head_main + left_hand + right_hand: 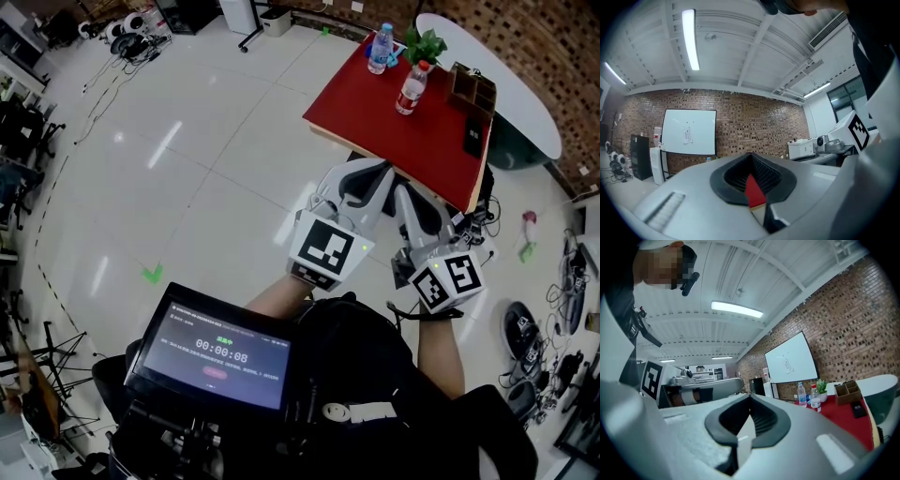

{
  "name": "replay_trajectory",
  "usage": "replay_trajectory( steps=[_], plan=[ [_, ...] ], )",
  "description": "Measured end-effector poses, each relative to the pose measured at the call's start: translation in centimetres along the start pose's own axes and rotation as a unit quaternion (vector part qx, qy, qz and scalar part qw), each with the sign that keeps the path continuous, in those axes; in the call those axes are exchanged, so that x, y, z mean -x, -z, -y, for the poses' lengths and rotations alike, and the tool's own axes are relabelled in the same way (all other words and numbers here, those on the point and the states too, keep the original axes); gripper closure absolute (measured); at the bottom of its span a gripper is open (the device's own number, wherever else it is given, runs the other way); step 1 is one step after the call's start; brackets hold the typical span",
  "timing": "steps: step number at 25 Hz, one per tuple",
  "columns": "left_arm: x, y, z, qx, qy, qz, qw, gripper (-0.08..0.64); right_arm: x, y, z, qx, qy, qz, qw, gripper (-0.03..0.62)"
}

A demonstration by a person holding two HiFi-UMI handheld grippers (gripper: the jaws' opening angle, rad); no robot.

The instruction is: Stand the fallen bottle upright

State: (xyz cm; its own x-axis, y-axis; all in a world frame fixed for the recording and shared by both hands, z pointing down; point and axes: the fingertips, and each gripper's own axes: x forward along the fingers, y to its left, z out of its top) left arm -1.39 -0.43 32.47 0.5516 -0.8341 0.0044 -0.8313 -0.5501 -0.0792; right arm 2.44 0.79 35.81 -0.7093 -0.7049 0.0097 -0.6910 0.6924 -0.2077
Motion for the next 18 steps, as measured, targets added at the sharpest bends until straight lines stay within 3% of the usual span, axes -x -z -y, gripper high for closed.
replay_trajectory(
  steps=[18],
  plan=[
    [-0.5,-0.4,1.1,-0.007,-0.004,-0.003,1.0,0.554,0.6,-0.3,0.7,-0.002,-0.013,0.0,1.0,0.589]
  ],
)
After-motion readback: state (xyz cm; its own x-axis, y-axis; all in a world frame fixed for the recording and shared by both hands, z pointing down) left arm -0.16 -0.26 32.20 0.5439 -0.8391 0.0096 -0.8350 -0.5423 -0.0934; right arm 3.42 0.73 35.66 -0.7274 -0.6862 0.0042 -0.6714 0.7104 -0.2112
